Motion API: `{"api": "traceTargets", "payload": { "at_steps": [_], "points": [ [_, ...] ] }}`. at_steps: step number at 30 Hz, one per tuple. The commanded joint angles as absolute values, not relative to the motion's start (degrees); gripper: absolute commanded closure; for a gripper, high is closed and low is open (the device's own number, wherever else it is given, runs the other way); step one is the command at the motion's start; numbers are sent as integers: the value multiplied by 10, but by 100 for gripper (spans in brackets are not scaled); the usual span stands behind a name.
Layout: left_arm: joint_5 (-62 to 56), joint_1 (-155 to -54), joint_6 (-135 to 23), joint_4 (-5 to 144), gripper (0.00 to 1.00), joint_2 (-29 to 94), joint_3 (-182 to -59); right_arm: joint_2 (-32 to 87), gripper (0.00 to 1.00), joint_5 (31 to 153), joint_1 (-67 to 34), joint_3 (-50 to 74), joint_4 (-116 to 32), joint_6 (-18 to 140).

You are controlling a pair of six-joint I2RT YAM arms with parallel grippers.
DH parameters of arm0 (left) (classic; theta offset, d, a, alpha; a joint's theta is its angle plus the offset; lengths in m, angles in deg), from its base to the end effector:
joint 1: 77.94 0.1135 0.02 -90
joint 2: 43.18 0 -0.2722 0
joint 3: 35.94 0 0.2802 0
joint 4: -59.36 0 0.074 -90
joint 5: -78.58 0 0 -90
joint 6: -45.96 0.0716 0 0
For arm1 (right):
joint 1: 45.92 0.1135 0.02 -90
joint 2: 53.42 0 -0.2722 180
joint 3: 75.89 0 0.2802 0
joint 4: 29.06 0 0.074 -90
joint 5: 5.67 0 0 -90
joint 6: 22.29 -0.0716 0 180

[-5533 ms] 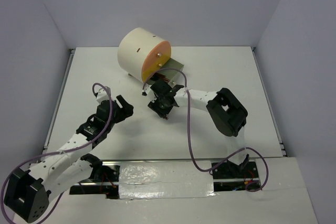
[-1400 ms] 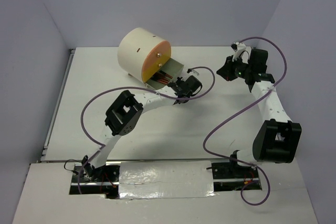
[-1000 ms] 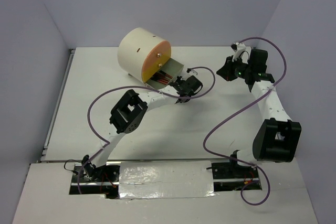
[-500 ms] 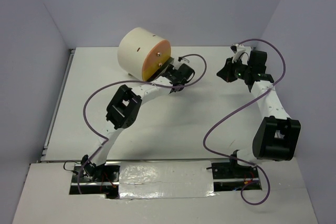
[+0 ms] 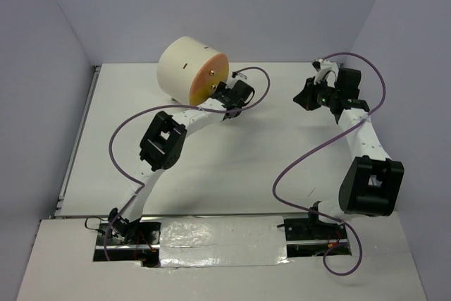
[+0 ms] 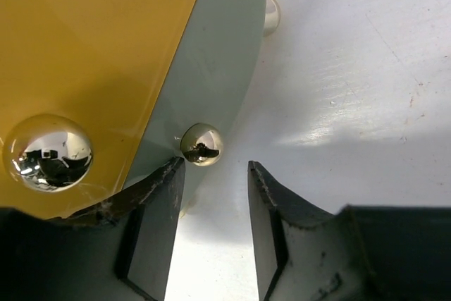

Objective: Organize the makeup

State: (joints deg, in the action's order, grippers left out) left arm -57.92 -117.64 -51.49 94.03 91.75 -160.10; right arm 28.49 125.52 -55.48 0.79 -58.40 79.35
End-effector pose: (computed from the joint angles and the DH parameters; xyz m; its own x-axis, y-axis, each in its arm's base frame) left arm 0.4748 -0.3267 0.1660 -0.5498 0.3405 -0.7627 -0.0234 0.9065 0.4215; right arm 0.3688 -0.0143 0.2849 -0.4654 -0.0756 -0.8819 -0.5142 0.8340 0.1999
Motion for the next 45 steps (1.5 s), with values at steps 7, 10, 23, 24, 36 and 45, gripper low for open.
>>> {"api": "traceTargets", "payload": {
  "at_steps": [7,10,23,24,36,45],
  "points": [
    [-528,-1186,-509,902,50,826,-1593,281,89,1261,-560,21,-590,823],
    [-492,-1199,-515,896,40,782,-1574,277,87,1267,-560,24,-608,839],
    [-284,-1203,-625,803,0,511,-1313,233,85,1277,-556,28,-676,894],
    [-273,-1203,-633,800,1,476,-1295,230,83,1274,-554,31,-690,905],
    [-206,-1187,-708,781,1,229,-1086,201,1,1241,-508,68,-787,965],
    [-262,-1149,-732,817,1,79,-990,181,0,1148,-502,117,-827,942]
  ]
}}
